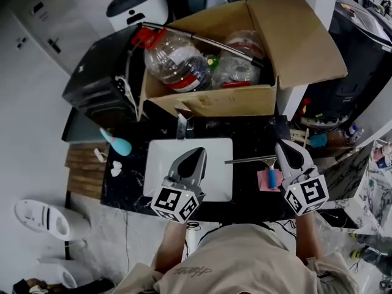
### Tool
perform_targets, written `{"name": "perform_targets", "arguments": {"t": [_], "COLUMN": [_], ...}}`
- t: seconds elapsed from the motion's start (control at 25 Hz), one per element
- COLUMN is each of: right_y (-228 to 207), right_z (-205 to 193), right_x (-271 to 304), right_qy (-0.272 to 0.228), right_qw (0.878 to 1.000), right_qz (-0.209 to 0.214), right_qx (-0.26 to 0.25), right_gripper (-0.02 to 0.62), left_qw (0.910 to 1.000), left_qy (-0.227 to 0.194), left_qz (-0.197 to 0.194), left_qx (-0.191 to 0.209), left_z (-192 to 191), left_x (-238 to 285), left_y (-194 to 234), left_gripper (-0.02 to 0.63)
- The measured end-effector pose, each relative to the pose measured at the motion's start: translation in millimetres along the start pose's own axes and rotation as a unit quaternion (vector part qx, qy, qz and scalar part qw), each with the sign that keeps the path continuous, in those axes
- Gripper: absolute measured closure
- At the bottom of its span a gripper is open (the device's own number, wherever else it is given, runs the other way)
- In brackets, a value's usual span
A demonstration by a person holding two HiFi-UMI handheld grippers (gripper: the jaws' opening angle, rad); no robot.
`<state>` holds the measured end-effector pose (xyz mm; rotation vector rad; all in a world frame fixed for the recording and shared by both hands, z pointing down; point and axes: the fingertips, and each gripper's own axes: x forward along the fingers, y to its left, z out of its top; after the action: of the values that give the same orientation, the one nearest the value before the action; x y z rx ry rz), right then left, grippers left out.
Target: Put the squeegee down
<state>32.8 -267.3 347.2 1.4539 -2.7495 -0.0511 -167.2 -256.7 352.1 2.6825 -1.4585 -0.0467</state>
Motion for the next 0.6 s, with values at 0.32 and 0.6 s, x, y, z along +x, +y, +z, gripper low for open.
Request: {"name": "perform_targets", "arguments": {"t": [0.32,0.6], "right_y": [0,7], "right_z": [-16,-18], "right_x": [-15,-21], "right_qy": [0.015,0.02], "right_qw": [1.0,1.0], "right_qz": [-0.01,-0.008], "right_qx": [0.025,0.019], "right_gripper": [0.595,0.594], "left_qw": [0.9997,0.9997], "left_qy": [0.018,0.015], "left_qz": [0.004,0.003], "left_qx": [-0.013,-0.021], "left_z": [-17,-18], "left_x": [-17,-24], "left_y": [-6,-7], "left_gripper": [0.592,0.592]}}
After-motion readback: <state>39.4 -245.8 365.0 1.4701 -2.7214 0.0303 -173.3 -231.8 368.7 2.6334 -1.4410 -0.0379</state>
